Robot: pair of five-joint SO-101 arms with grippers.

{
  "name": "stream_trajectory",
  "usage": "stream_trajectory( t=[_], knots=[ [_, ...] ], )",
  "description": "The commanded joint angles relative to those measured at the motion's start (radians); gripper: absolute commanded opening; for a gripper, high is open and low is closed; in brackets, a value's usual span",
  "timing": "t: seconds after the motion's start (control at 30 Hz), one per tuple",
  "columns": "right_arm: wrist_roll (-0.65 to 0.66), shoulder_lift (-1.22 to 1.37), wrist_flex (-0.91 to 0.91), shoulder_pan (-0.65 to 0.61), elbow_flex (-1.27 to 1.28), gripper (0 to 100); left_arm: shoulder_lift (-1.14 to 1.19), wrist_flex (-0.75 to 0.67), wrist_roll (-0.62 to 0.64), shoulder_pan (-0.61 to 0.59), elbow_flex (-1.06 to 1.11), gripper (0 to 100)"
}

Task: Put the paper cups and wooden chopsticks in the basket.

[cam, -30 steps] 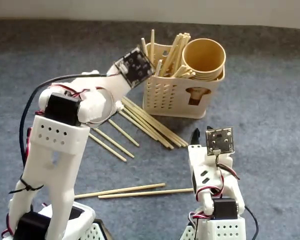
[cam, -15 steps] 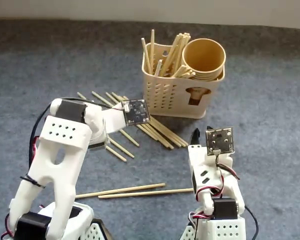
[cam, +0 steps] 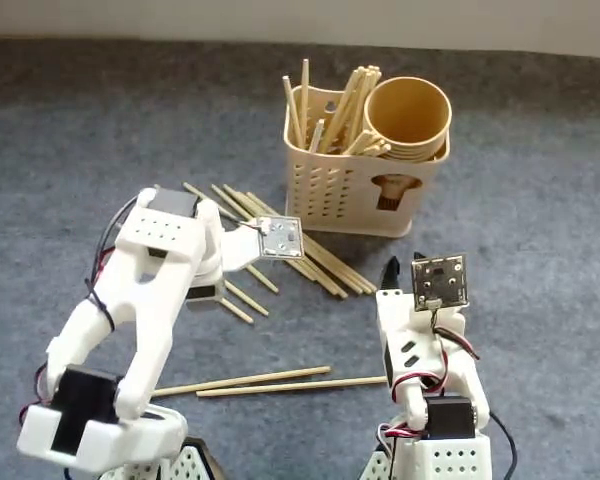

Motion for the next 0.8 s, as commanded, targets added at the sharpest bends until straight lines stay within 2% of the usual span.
stream_trajectory(
  t=[0.0,0.4,0.53,0.77],
  knots=[
    [0.011,-0.010,-0.030,0.005,-0.002,11.8,0.041,-0.054,-0.014,-0.012,-0.025,12],
    [0.011,-0.010,-0.030,0.005,-0.002,11.8,0.236,-0.176,-0.015,-0.013,-0.025,12],
    [0.011,-0.010,-0.030,0.005,-0.002,11.8,0.288,-0.221,-0.015,-0.013,-0.027,9],
    [0.011,-0.010,-0.030,0.005,-0.002,11.8,0.295,-0.221,-0.009,-0.013,-0.025,8]
  ],
)
